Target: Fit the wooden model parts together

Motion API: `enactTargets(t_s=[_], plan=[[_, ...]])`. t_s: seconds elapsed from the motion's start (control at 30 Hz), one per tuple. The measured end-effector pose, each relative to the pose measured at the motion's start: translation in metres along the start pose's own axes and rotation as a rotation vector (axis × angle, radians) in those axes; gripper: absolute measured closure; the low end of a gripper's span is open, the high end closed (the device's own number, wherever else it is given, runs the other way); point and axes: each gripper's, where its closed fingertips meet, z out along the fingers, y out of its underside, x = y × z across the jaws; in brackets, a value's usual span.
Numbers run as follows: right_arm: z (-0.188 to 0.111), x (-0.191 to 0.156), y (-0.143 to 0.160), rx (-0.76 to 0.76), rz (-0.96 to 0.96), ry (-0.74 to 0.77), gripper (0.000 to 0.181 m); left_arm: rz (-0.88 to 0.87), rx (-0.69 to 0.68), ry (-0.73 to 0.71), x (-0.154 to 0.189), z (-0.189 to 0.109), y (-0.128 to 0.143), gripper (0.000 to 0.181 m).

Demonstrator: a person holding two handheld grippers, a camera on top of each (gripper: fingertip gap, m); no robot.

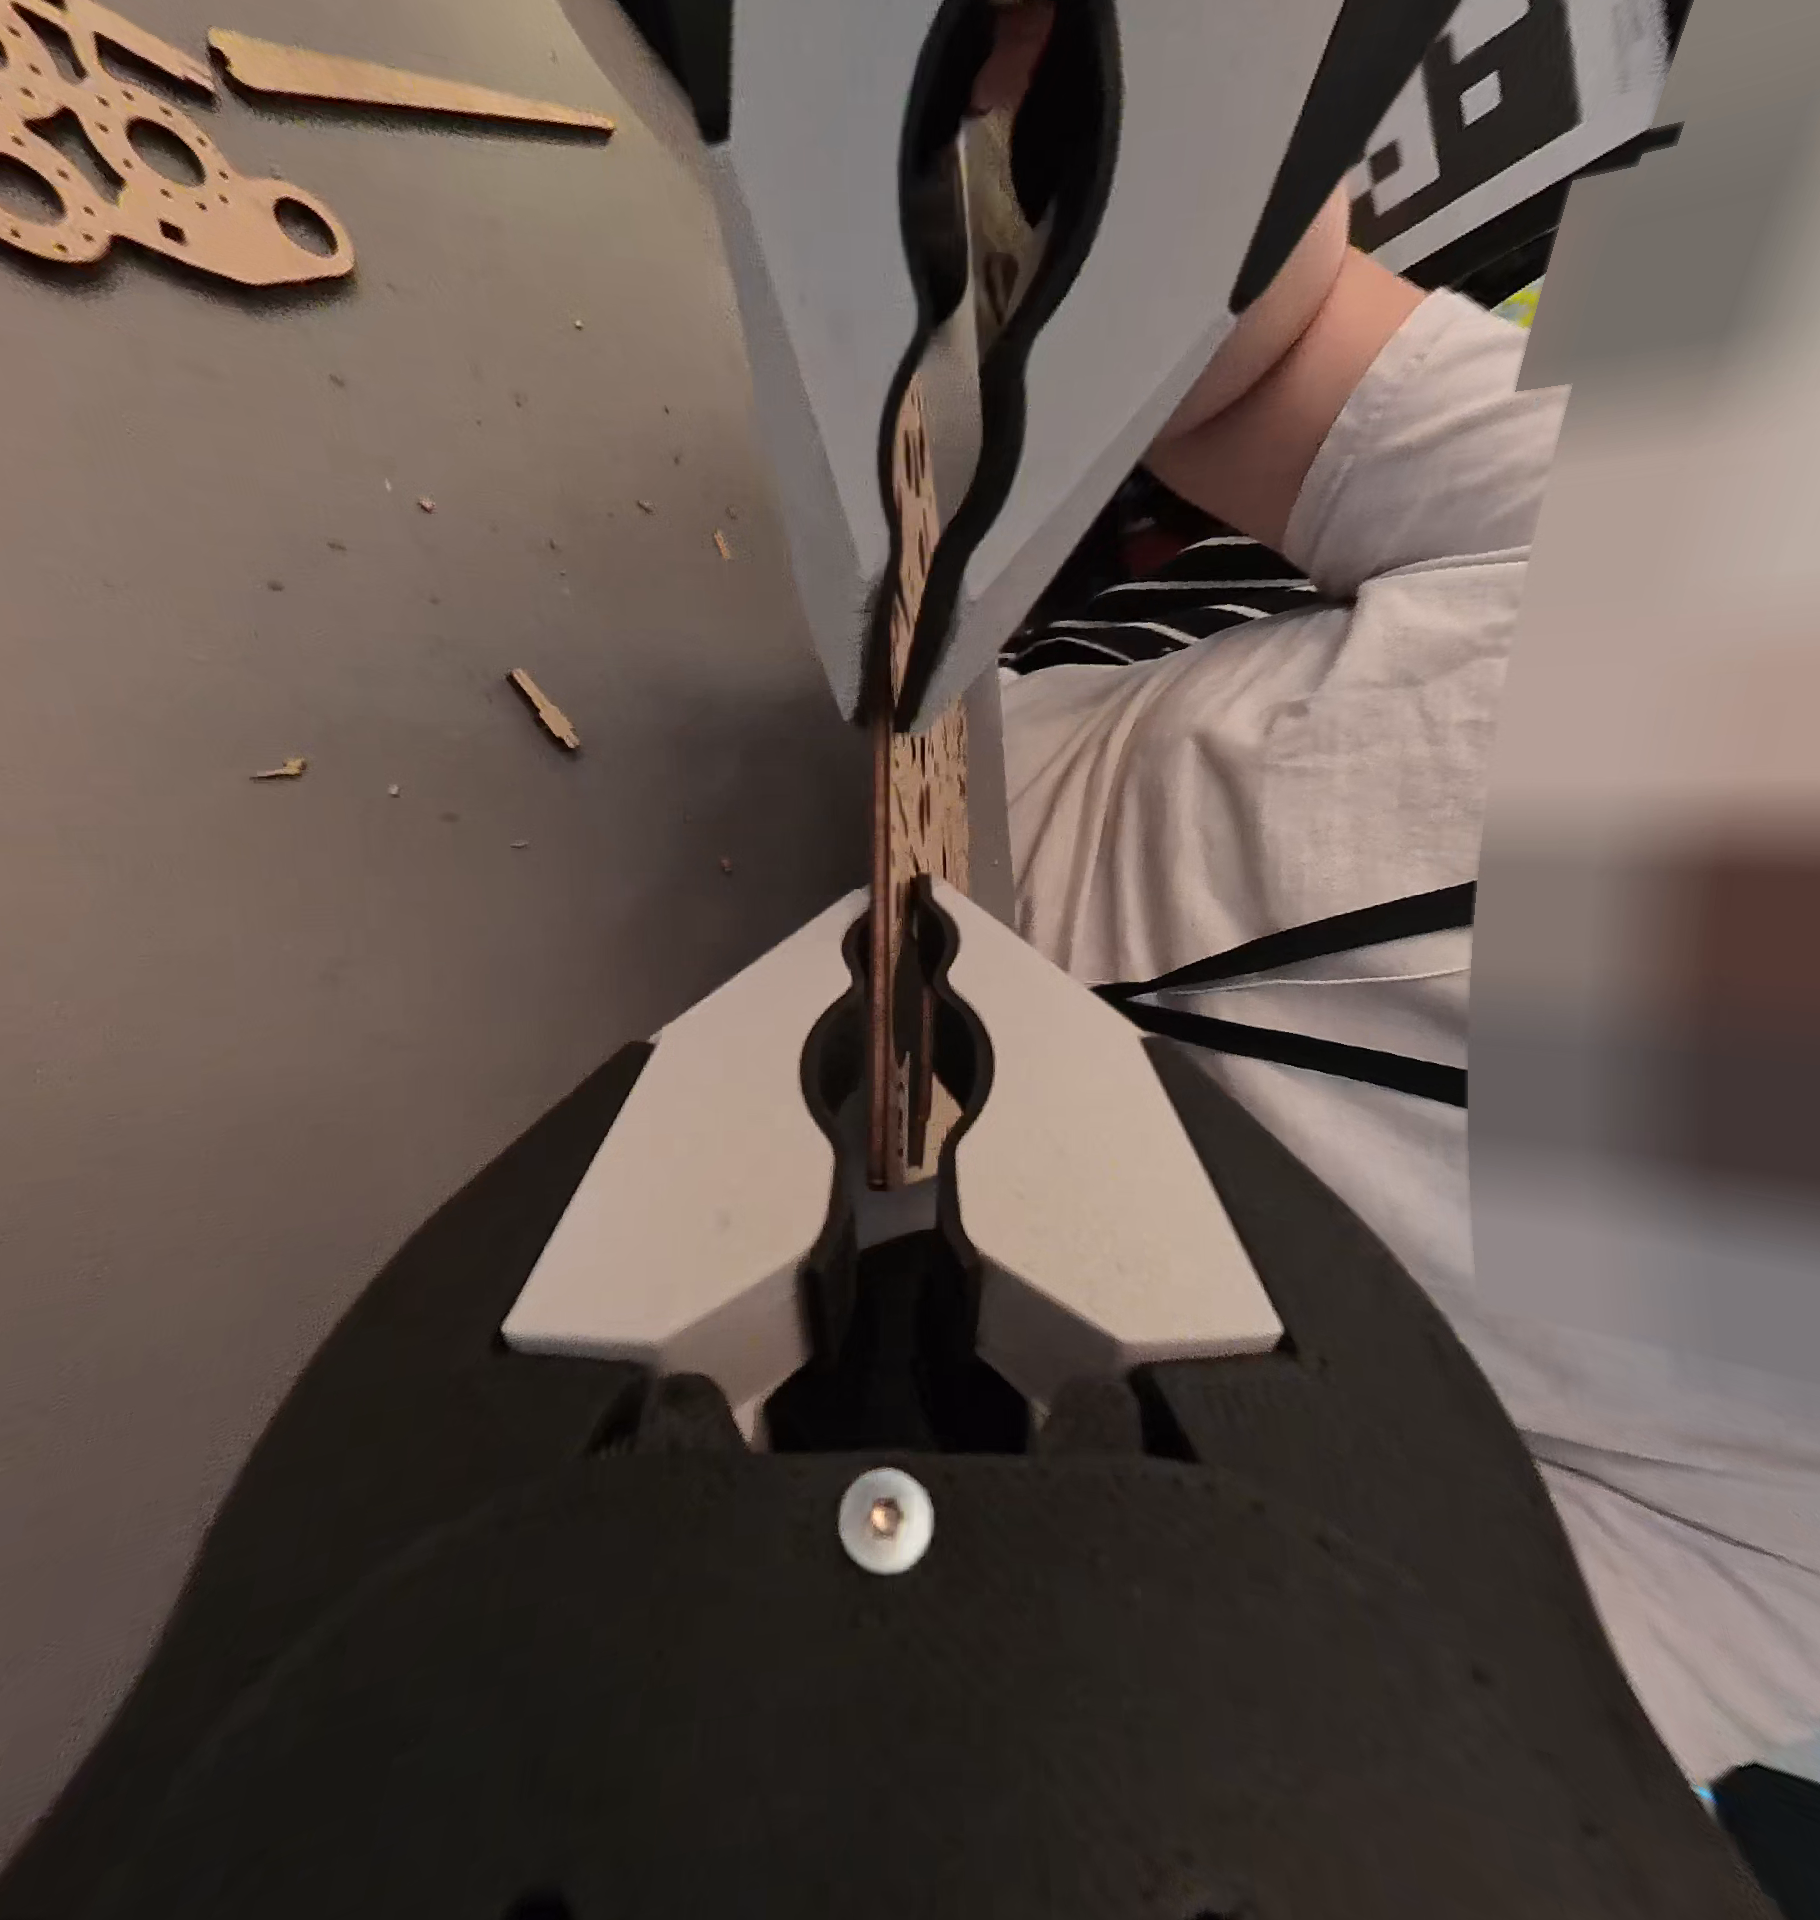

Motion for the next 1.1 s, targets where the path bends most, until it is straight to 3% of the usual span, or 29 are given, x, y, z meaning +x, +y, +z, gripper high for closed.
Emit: enactTargets(t_s=[0.13,0.23,0.7,1.1], plan=[[0.003,-0.009,-0.008,0.023,0.049,-0.055,0.156,-0.009,0.021,0.006,-0.001,0.001,-0.005,0.179],[0.007,0.002,0.008,-0.109,0.047,0.016,0.166,-0.004,0.024,0.003,0.0,0.0,-0.005,0.18],[0.012,-0.002,0.002,-0.089,0.227,-0.101,0.176,-0.018,0.02,-0.002,0.0,0.001,-0.004,0.18],[0.01,-0.004,-0.001,-0.098,0.23,-0.109,0.176,-0.021,0.024,0.003,0.002,-0.001,-0.004,0.18]])
